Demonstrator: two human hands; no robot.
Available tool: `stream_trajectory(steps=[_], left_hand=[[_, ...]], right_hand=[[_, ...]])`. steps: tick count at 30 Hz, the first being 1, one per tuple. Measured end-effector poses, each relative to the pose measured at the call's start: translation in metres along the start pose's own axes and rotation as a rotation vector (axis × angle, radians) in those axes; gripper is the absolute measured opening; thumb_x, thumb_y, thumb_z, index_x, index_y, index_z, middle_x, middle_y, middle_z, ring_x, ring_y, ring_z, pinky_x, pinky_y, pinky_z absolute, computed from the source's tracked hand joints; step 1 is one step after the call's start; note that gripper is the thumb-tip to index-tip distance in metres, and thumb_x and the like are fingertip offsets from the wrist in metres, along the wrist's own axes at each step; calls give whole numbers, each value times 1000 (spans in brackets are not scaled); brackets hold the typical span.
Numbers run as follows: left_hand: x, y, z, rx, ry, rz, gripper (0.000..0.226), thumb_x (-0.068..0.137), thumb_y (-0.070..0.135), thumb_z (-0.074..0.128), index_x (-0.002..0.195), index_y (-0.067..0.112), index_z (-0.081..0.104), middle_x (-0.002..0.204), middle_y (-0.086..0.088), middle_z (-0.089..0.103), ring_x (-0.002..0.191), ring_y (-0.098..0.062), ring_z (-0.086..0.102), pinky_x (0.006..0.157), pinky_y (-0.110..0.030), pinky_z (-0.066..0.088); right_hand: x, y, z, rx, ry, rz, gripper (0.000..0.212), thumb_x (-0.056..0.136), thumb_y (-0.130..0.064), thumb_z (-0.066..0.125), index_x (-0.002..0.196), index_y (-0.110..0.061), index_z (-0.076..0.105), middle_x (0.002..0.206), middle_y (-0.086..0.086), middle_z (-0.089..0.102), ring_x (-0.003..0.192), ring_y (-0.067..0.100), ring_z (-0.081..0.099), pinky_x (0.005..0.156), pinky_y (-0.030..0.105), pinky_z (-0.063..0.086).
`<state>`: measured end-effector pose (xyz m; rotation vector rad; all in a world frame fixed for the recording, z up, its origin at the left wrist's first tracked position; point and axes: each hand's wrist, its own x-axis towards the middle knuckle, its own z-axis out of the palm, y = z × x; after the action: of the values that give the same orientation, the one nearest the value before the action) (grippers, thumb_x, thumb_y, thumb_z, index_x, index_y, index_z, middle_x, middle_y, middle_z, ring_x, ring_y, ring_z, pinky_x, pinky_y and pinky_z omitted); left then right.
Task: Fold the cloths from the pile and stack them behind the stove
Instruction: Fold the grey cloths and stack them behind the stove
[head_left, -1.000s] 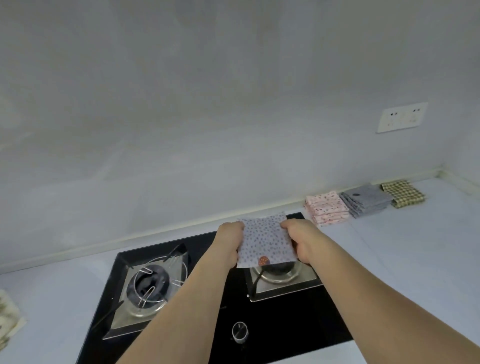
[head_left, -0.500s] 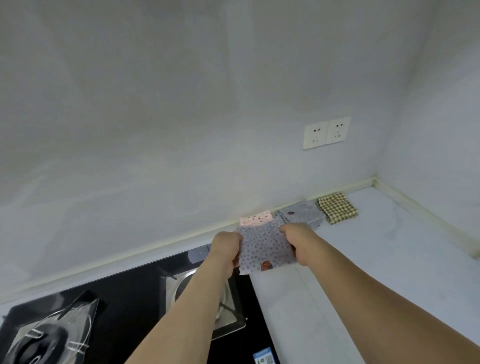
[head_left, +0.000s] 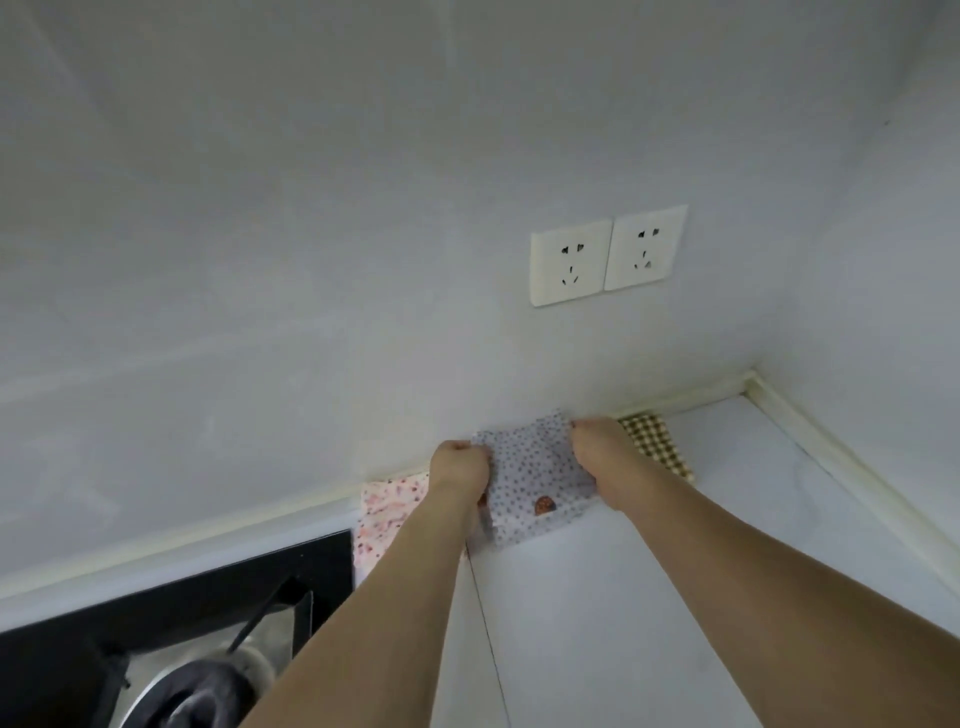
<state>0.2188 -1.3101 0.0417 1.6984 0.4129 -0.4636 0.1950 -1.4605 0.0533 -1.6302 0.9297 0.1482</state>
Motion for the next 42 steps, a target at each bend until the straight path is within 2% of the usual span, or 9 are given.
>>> stream_trajectory(steps=[3,5,7,9,11,14,20,24,42], left_hand=[[32,-12,18,87,52,-14,13,92,10,53,100,3,60,85,-17,62,71,-29,59,64,-39,56],[44,-20,24,179,90,-10,23,89,14,53,101,-3,63,92,-22,67,81,-34,65,74,-41,57],[43,-22,24,322,143,34,26,86,18,51,100,0,65,99,-22,69,93,-36,66,84,-41,55],[28,-14,21,446,191,119,24,90,20,48,103,5,61,101,-15,68,95,-32,63,81,-33,49],[9,-6,17,539,198,208,22,95,20,44,108,7,56,102,-8,63,90,-25,58,74,-28,42],[-22,1,5,714,173,385,32,97,21,42,126,8,50,117,-8,57,101,-24,57,83,-32,45],[-78,6,-37,1094,168,634,37,101,25,37,135,11,42,136,-7,46,120,-26,43,94,-38,42],[-104,7,-75,1174,188,758,39,102,27,36,137,12,40,136,-5,45,118,-24,45,93,-35,43],[-183,-80,-422,1236,311,713,45,102,29,38,143,11,37,145,-6,44,129,-24,42,110,-34,33]], right_hand=[[31,8,1,-118,11,-27,40,103,-20,38,132,5,50,131,18,55,107,29,56,81,31,43],[44,15,-2,-138,27,-85,39,103,-14,37,136,4,45,136,18,52,122,31,51,96,32,40],[47,24,-6,-120,15,-42,42,102,-22,40,134,4,48,136,17,53,121,31,53,96,31,41],[44,32,-12,-181,-13,-108,47,98,-33,46,130,1,52,131,16,55,115,30,55,88,30,44],[29,38,-20,-241,-18,-183,31,95,-35,46,105,-8,57,108,10,58,97,22,56,69,26,41],[0,39,-32,-362,82,-345,6,92,-20,45,89,-18,39,81,-2,42,73,16,44,51,24,27],[-86,25,-28,-587,107,-632,14,91,-11,49,105,-13,50,105,7,50,99,23,49,80,31,39],[-130,24,-4,-692,88,-702,45,93,-15,51,136,-4,44,136,13,50,126,27,45,105,36,38],[-351,43,240,-713,-113,-871,51,96,-18,48,145,-11,36,149,5,39,136,20,38,111,30,29]])
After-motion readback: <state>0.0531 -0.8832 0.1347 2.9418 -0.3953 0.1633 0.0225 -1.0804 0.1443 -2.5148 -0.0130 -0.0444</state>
